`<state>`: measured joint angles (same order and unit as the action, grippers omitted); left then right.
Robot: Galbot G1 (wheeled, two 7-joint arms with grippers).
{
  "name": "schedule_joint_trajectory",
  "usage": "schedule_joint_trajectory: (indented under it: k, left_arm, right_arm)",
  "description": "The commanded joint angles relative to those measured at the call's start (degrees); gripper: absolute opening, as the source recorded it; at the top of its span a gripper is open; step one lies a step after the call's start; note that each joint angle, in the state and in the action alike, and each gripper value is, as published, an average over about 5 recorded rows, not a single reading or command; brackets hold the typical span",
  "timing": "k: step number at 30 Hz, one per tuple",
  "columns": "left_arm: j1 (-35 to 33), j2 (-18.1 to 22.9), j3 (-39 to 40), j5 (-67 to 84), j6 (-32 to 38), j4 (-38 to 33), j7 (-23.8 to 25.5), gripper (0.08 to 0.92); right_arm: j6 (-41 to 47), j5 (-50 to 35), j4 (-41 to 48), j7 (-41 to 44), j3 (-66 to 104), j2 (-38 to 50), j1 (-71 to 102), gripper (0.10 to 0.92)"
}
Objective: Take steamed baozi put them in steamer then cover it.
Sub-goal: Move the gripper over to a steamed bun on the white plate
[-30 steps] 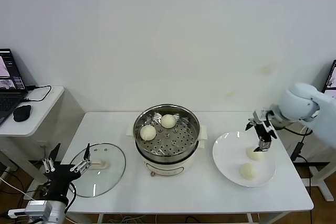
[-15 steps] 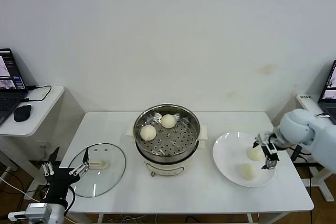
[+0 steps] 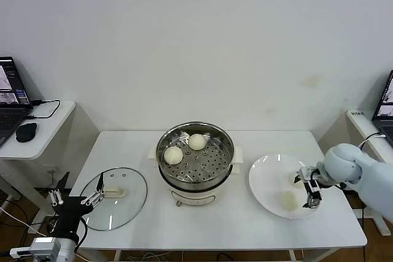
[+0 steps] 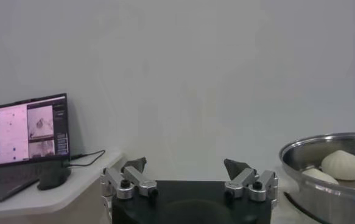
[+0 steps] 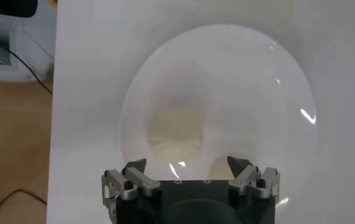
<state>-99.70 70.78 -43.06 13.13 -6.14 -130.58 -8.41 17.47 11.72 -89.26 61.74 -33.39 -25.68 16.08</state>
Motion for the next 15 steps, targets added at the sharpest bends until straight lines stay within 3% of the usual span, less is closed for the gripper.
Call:
schedule_joint_trajectory:
  k: [1,15]
  left_arm:
    - [0.0,0.0,0.1,-0.1,0.0,0.1,0.0,0.823]
    - [0.0,0.1,-0.1,-0.1,0.0,0.2,0.0,0.823]
  right_arm:
    - [-0.1,0.7,0.9,-1.0,2.9,-0.9,4.5,0.823]
    - [-0.8,1.2,5.5,-3.3,4.2,-5.7,6.0,0.812]
